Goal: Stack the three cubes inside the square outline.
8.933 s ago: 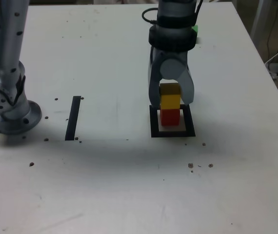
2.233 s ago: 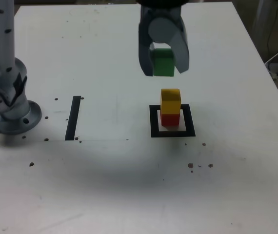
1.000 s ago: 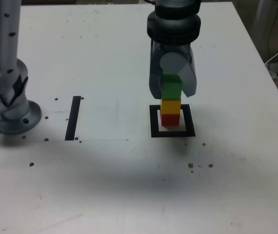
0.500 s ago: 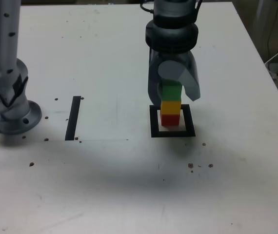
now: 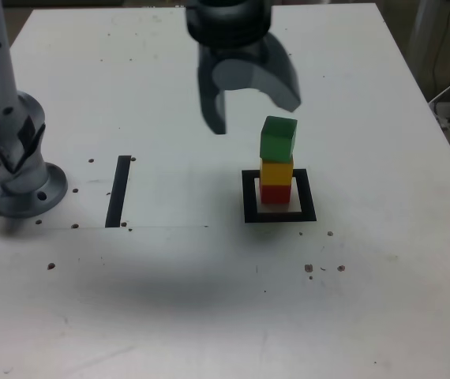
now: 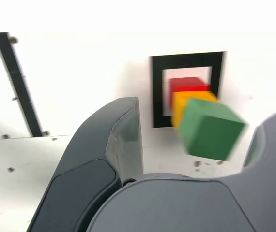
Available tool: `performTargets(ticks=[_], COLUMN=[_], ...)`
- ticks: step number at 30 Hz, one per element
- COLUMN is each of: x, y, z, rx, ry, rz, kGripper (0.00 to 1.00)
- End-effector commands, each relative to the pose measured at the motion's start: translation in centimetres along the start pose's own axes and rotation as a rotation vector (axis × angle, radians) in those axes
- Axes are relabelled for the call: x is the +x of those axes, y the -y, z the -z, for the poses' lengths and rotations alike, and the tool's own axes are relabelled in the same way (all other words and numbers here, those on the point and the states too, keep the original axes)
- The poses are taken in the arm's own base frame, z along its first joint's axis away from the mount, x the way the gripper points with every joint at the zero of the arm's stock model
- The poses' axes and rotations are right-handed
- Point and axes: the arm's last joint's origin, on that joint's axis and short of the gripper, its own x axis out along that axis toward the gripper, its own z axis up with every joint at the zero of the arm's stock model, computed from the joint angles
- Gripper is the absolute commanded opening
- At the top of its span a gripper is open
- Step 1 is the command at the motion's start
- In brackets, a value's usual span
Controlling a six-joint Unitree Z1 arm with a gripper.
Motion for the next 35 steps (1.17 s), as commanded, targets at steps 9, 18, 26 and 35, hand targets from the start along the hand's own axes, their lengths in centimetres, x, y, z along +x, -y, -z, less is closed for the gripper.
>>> performTargets(ticks=[9, 18, 26, 35], x=[2.8, 5.8, 8.2, 9.3], y=[-0.4, -0.3, -0.4, -0.5], z=[5.4, 8.8, 11.2, 12.3], rx=[-0.037, -0.047, -0.059, -0.065], ry=[-0.127, -0.201, -0.254, -0.272], rz=[0.058, 0.06, 0.045, 0.038], kGripper=[1.0, 1.0, 1.0, 1.0])
